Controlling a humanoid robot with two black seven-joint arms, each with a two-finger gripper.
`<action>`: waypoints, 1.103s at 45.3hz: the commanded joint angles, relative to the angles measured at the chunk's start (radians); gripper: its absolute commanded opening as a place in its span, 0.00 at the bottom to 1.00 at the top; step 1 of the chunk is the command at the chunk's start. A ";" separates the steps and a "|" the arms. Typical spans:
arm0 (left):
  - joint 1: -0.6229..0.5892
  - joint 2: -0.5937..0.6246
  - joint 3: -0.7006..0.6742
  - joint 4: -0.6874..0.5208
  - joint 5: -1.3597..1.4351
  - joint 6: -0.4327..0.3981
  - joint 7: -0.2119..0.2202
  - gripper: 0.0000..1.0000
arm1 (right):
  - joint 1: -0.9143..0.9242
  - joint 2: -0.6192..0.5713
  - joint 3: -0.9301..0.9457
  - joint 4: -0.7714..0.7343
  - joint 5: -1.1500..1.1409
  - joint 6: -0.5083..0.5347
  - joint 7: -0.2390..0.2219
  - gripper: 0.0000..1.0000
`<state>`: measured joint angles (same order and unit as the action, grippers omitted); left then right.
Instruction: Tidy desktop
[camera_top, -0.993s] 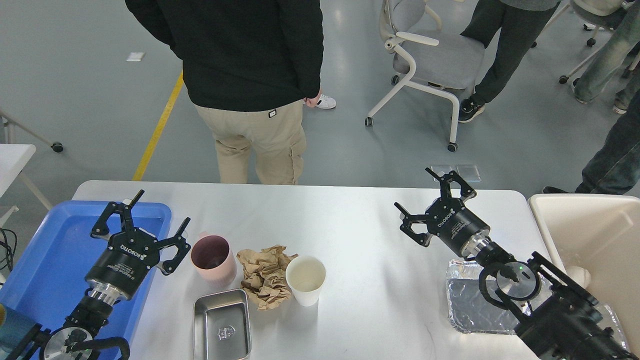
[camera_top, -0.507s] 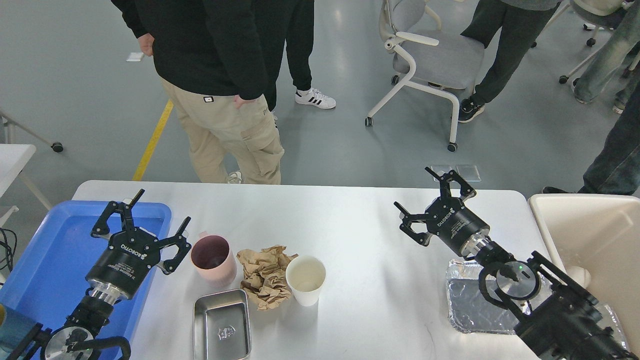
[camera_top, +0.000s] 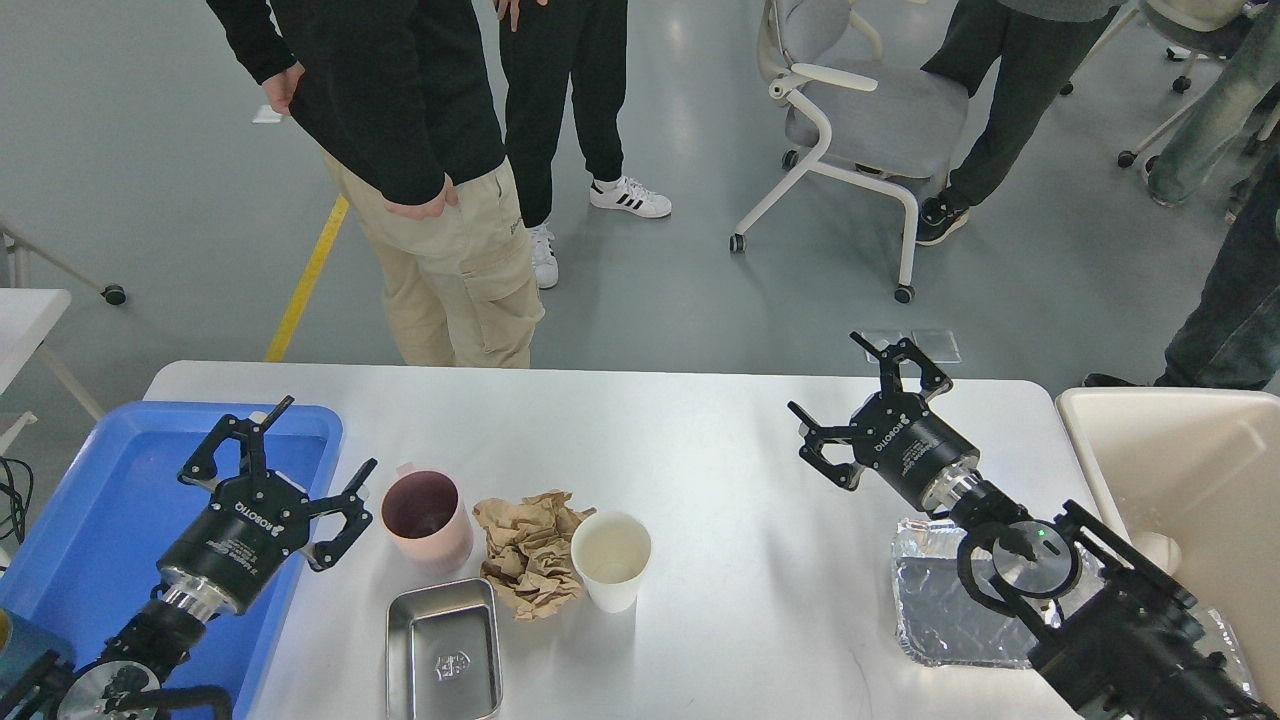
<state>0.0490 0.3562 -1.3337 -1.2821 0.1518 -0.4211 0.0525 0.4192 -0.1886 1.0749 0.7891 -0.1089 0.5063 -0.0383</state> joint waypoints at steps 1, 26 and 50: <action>0.015 0.101 0.004 -0.028 -0.001 0.016 0.023 0.97 | 0.003 0.006 -0.013 -0.004 0.000 0.000 0.000 1.00; 0.147 0.814 -0.016 -0.123 -0.006 -0.014 0.075 0.97 | 0.003 0.011 -0.018 -0.001 0.000 0.000 0.000 1.00; 0.147 1.205 -0.015 -0.155 -0.003 -0.054 0.061 0.97 | 0.004 0.008 -0.035 0.002 0.000 0.001 0.000 1.00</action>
<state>0.1977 1.5333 -1.3472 -1.4434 0.1487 -0.4749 0.1243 0.4230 -0.1783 1.0403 0.7914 -0.1089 0.5063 -0.0383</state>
